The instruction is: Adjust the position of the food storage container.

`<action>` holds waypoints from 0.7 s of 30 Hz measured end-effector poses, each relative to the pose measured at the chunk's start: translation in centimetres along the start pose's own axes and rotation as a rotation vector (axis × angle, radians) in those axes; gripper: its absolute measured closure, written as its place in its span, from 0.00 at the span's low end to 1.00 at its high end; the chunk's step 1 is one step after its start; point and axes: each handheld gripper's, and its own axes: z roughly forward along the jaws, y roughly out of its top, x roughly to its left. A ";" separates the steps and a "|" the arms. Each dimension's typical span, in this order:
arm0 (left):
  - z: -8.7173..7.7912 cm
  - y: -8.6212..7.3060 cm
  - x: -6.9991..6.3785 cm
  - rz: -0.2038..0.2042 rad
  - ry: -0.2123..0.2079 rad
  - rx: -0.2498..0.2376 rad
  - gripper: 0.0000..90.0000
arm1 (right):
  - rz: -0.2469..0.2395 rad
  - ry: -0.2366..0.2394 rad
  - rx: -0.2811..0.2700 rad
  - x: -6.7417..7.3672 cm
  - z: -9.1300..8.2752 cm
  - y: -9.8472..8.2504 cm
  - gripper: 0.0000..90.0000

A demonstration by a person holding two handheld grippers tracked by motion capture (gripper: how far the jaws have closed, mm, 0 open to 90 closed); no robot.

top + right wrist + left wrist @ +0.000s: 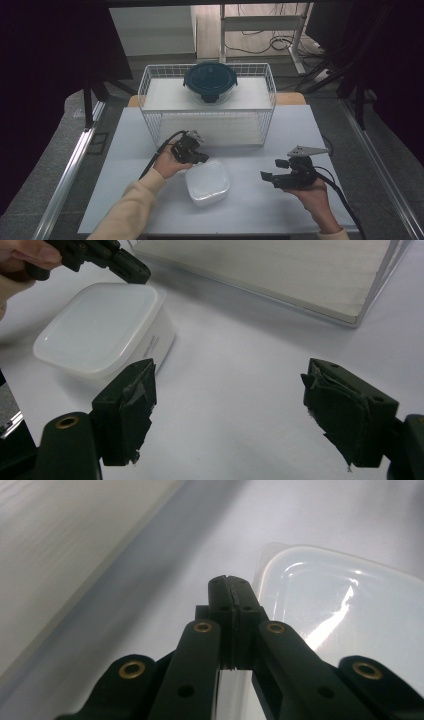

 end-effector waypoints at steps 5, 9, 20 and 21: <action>0.4 0.6 -1.0 0.022 0.002 -0.006 1.00 | 0.000 -0.001 0.001 0.0 0.0 0.0 0.23; -1.7 0.4 -0.9 -0.025 0.030 -0.082 1.00 | 0.000 -0.005 -0.005 -0.1 -0.1 0.0 0.23; -7.1 -4.7 -5.3 -0.073 -0.003 -0.163 1.00 | 0.017 -0.004 -0.018 -0.2 -0.3 0.0 0.23; -7.3 -5.3 -5.8 -0.079 -0.007 -0.168 1.00 | 0.019 -0.003 -0.018 -0.2 -0.3 0.0 0.23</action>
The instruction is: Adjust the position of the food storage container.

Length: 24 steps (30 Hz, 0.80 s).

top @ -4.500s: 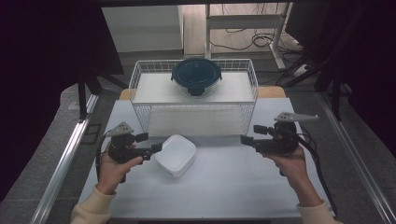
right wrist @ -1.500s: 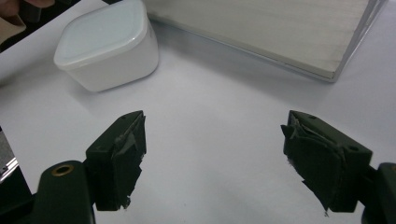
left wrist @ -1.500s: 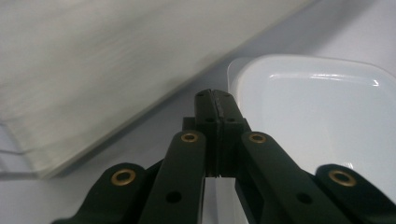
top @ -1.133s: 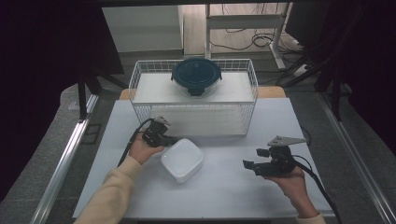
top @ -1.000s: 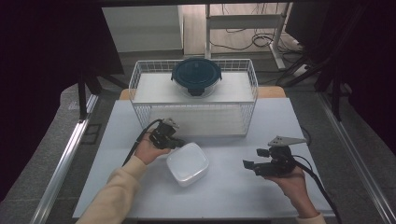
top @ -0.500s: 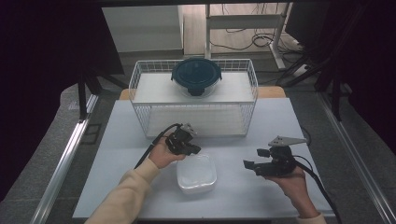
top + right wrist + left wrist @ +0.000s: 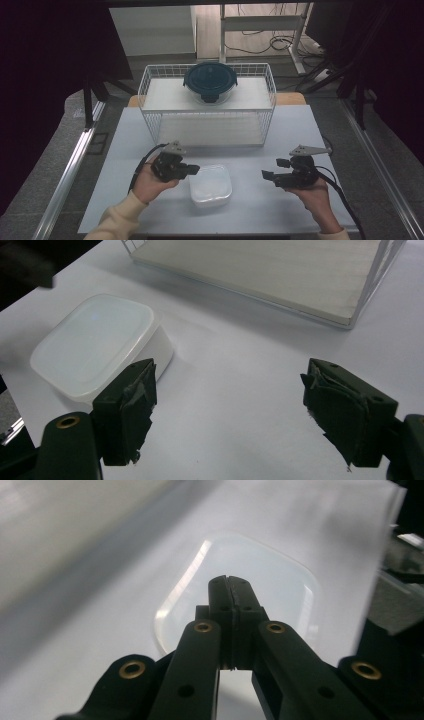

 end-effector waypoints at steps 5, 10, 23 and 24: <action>-0.2 -2.5 -2.0 -0.003 -0.030 -0.002 1.00 | 0.006 -0.001 -0.003 -0.1 -0.1 0.1 0.23; 0.6 -3.9 -4.2 0.032 -0.050 0.033 1.00 | 0.008 -0.003 0.001 -0.1 0.0 0.0 0.23; 3.9 -5.7 -6.3 0.079 -0.051 0.145 1.00 | 0.013 -0.004 0.012 -0.4 -0.1 -0.1 0.23; 3.9 -5.8 -6.1 0.073 -0.044 0.147 1.00 | 0.013 -0.003 0.013 -0.4 -0.1 -0.1 0.23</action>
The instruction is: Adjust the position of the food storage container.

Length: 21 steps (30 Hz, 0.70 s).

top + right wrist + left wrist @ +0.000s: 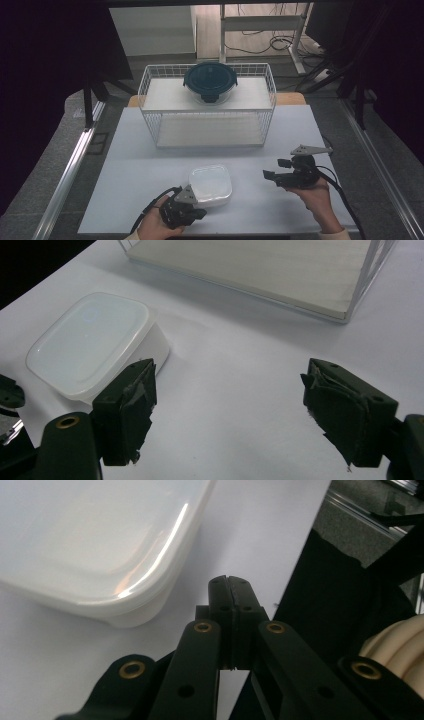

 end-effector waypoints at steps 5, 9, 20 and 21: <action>0.1 0.1 1.0 -0.026 0.033 -0.001 1.00 | 0.002 0.000 0.004 -0.1 0.1 0.0 0.23; 0.2 0.0 1.5 -0.036 0.042 0.001 1.00 | 0.004 0.003 0.005 -0.1 0.1 0.0 0.23; -0.3 0.8 4.6 -0.106 0.107 -0.011 1.00 | 0.007 -0.003 0.005 -0.1 0.1 -0.1 0.23; -0.4 0.9 4.8 -0.115 0.114 -0.013 1.00 | 0.007 -0.003 0.004 -0.1 0.1 -0.1 0.23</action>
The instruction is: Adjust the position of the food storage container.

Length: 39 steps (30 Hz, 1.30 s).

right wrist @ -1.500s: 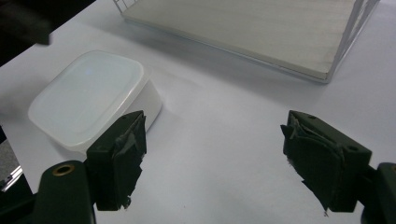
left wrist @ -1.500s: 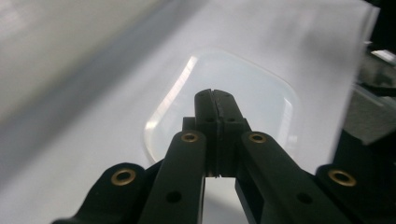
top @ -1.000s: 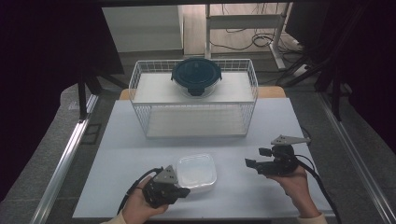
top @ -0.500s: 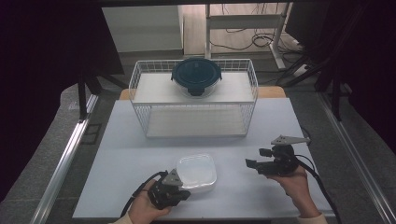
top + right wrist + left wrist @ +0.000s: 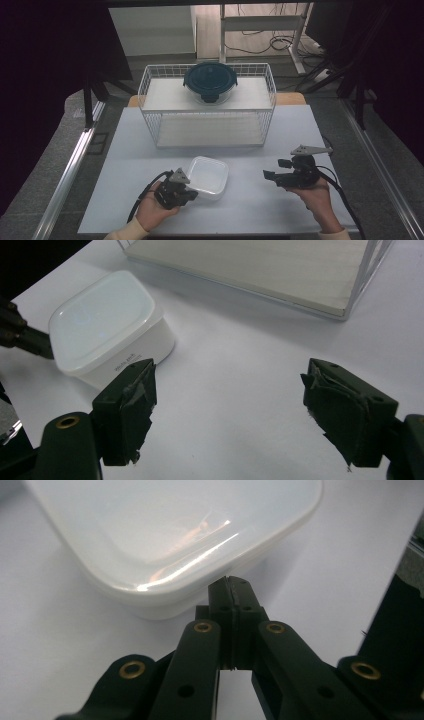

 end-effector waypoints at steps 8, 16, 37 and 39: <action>0.2 1.4 2.4 -0.052 0.034 -0.003 1.00 | -0.001 -0.005 -0.004 0.0 0.0 0.0 0.23; 0.6 2.4 4.8 -0.106 0.059 0.002 1.00 | -0.001 -0.006 0.000 -0.1 0.0 0.0 0.23; -1.5 2.3 5.1 -0.160 0.119 -0.133 0.76 | 0.013 -0.001 0.005 0.0 0.4 0.0 0.24; -2.2 1.9 4.9 -0.188 0.130 -0.144 0.60 | 0.007 -0.005 0.007 0.2 0.6 0.1 0.25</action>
